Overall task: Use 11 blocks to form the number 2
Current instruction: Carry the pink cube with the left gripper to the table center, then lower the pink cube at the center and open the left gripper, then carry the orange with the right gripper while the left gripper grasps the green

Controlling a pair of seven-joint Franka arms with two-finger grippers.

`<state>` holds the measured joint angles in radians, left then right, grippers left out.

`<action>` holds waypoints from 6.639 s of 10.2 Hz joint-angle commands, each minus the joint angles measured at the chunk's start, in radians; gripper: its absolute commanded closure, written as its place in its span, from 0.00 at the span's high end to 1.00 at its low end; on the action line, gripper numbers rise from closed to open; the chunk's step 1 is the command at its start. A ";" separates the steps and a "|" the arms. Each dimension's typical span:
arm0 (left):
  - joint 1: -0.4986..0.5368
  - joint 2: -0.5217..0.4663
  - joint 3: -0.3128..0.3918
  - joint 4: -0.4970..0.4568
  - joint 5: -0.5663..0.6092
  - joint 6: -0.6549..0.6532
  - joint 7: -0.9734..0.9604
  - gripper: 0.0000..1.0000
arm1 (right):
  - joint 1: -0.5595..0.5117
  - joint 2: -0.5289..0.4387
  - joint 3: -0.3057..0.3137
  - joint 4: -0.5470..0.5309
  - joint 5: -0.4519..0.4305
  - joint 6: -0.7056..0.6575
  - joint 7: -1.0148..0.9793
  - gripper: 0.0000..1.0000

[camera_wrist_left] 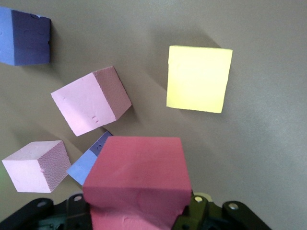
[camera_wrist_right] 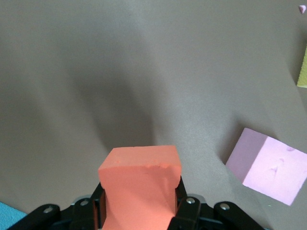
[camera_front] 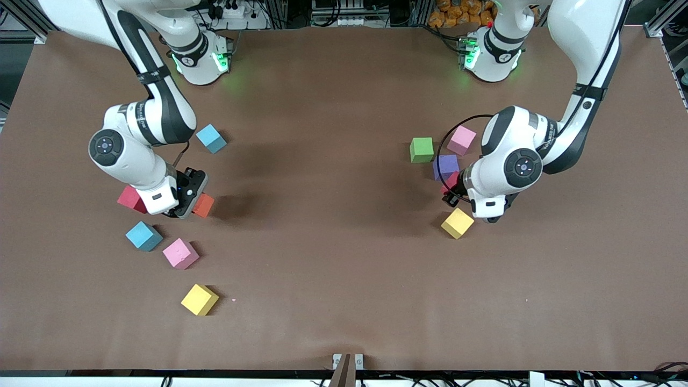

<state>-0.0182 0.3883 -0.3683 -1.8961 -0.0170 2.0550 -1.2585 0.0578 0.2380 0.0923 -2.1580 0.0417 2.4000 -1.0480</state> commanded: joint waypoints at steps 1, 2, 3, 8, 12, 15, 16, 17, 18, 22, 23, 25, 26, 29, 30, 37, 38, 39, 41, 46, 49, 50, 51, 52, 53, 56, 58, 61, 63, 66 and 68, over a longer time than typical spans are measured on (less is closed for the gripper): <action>-0.018 -0.011 -0.008 -0.017 -0.026 0.014 -0.076 0.00 | -0.030 -0.020 0.001 -0.010 0.021 -0.018 -0.012 0.34; -0.047 -0.011 -0.018 -0.017 -0.041 0.014 -0.120 0.00 | -0.033 -0.022 0.000 -0.010 0.021 -0.018 -0.023 0.34; -0.093 -0.011 -0.026 -0.018 -0.043 0.014 -0.177 0.00 | -0.039 -0.023 0.000 -0.010 0.021 -0.019 -0.033 0.34; -0.353 0.047 -0.105 0.038 -0.040 0.088 -0.133 0.00 | -0.046 -0.022 0.003 -0.010 0.021 -0.016 -0.035 0.32; -0.508 0.237 -0.147 0.222 -0.029 0.090 0.083 0.00 | -0.046 -0.022 0.001 -0.010 0.021 -0.027 -0.032 0.31; -0.591 0.300 -0.144 0.252 -0.027 0.090 0.214 0.00 | -0.038 -0.020 0.003 -0.008 0.021 -0.030 -0.014 0.31; -0.626 0.316 -0.141 0.253 -0.023 0.090 0.215 0.00 | -0.042 -0.020 0.003 -0.010 0.021 -0.035 -0.017 0.31; -0.644 0.336 -0.139 0.256 -0.020 0.091 0.214 0.00 | -0.042 -0.022 0.004 -0.008 0.021 -0.035 -0.017 0.31; -0.655 0.358 -0.138 0.281 -0.018 0.094 0.205 0.00 | -0.042 -0.020 0.004 -0.008 0.021 -0.033 -0.014 0.31; -0.752 0.396 -0.046 0.321 0.003 0.097 0.214 0.00 | -0.042 -0.022 0.004 -0.008 0.021 -0.035 -0.015 0.31; -0.773 0.402 -0.023 0.319 0.040 0.097 0.215 0.00 | -0.042 -0.022 0.004 -0.008 0.021 -0.035 -0.015 0.31; -0.776 0.412 -0.023 0.319 0.113 0.097 0.217 0.00 | -0.042 -0.020 0.004 -0.008 0.021 -0.035 -0.015 0.31; -0.778 0.412 -0.023 0.318 0.121 0.097 0.218 0.00 | -0.042 -0.019 0.004 -0.008 0.023 -0.033 -0.014 0.31; -0.779 0.411 -0.023 0.316 0.121 0.097 0.258 1.00 | -0.041 -0.023 0.006 -0.008 0.021 -0.045 -0.014 0.31; -0.778 0.406 -0.023 0.316 0.121 0.096 0.251 1.00 | -0.039 -0.025 0.006 -0.008 0.021 -0.045 -0.014 0.31; -0.631 0.204 -0.030 0.264 0.104 -0.062 0.197 1.00 | 0.054 -0.051 0.020 0.003 0.055 -0.118 -0.027 0.31; -0.581 0.135 -0.035 0.187 0.104 -0.052 0.203 1.00 | 0.092 -0.051 0.017 0.003 0.055 -0.114 -0.027 0.31; -0.527 0.066 -0.035 0.101 0.104 -0.020 0.212 1.00 | 0.102 -0.063 0.017 0.001 0.055 -0.127 -0.030 0.31; -0.435 -0.006 -0.044 -0.051 0.104 0.026 0.215 1.00 | 0.106 -0.095 0.021 0.003 0.055 -0.188 -0.061 0.32; -0.255 -0.126 -0.049 -0.380 0.115 0.181 0.402 1.00 | 0.249 -0.121 0.030 -0.010 0.056 -0.194 -0.058 0.32; -0.189 -0.120 -0.049 -0.402 0.103 0.204 0.455 1.00 | 0.321 -0.167 0.033 -0.084 0.066 -0.185 -0.058 0.31; -0.171 -0.120 -0.050 -0.412 0.085 0.238 0.455 1.00 | 0.347 -0.205 0.035 -0.142 0.079 -0.171 -0.049 0.31; -0.170 -0.112 -0.060 -0.416 0.077 0.266 0.455 1.00 | 0.396 -0.256 0.038 -0.213 0.081 -0.133 -0.041 0.31; -0.170 -0.099 -0.061 -0.420 0.077 0.281 0.455 1.00 | 0.428 -0.267 0.037 -0.233 0.081 -0.113 -0.037 0.31; -0.172 -0.091 -0.064 -0.419 0.077 0.292 0.453 1.00 | 0.486 -0.267 0.038 -0.238 0.086 -0.083 0.030 0.31; -0.170 -0.076 -0.080 -0.419 0.072 0.294 0.445 1.00 | 0.622 -0.253 0.037 -0.243 0.083 -0.052 0.247 0.29; -0.170 -0.042 -0.080 -0.416 0.062 0.310 0.447 1.00 | 0.691 -0.226 0.041 -0.243 0.067 -0.035 0.354 0.28; -0.169 -0.019 -0.078 -0.414 0.060 0.324 0.447 1.00 | 0.694 -0.181 0.038 -0.244 0.066 0.005 0.358 0.28; -0.166 -0.019 -0.078 -0.414 0.060 0.324 0.442 0.14 | 0.695 -0.145 0.038 -0.246 0.066 0.033 0.358 0.29; -0.158 -0.037 -0.080 -0.400 0.042 0.312 0.345 0.06 | 0.697 -0.080 0.040 -0.244 0.066 0.105 0.358 0.29; -0.170 -0.039 -0.115 -0.397 0.039 0.312 0.180 0.06 | 0.701 -0.077 0.041 -0.244 0.066 0.110 0.358 0.29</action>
<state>-0.1856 0.3710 -0.4473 -2.2891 0.0424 2.3723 -0.9734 0.7481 0.1640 0.1342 -2.3990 0.1032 2.5028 -0.6999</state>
